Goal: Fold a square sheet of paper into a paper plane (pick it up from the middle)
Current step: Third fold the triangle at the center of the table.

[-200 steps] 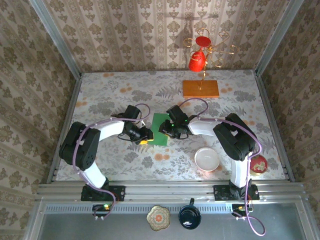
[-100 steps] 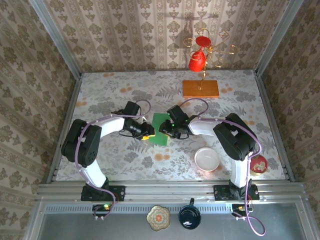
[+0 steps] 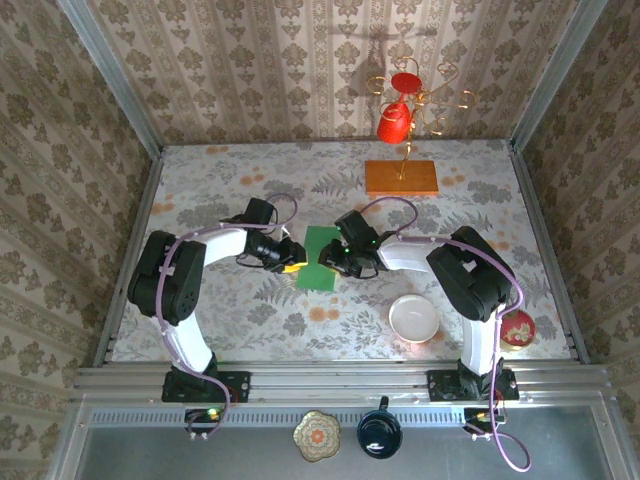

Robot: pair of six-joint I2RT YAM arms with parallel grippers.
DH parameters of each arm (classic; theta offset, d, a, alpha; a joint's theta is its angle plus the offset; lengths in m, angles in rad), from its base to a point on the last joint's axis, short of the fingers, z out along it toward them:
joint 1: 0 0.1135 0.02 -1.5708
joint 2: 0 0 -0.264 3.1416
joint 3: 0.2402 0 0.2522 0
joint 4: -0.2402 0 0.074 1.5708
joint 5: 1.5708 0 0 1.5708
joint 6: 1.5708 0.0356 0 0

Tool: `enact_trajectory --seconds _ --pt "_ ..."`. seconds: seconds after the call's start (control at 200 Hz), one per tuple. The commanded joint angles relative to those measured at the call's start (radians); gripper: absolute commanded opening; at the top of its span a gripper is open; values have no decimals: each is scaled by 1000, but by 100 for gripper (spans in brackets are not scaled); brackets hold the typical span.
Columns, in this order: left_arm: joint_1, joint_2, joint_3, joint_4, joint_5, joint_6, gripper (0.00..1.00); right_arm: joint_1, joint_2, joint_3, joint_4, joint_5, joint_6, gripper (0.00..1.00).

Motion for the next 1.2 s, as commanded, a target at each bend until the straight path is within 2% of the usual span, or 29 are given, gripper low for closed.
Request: enact_trajectory --seconds 0.0,0.16,0.4,0.555,1.195 --pt "8 -15 28 -75 -83 49 33 -9 27 -33 -58 31 16 35" --pt "-3 17 29 -94 -106 72 34 -9 32 -33 -53 30 17 35" --pt "-33 63 59 -57 -1 75 31 -10 26 -39 -50 32 17 35" --pt "-30 79 71 -40 67 74 30 -11 18 -45 -50 34 16 35" --pt "21 91 93 -22 128 111 31 -12 11 -54 -44 36 16 36"
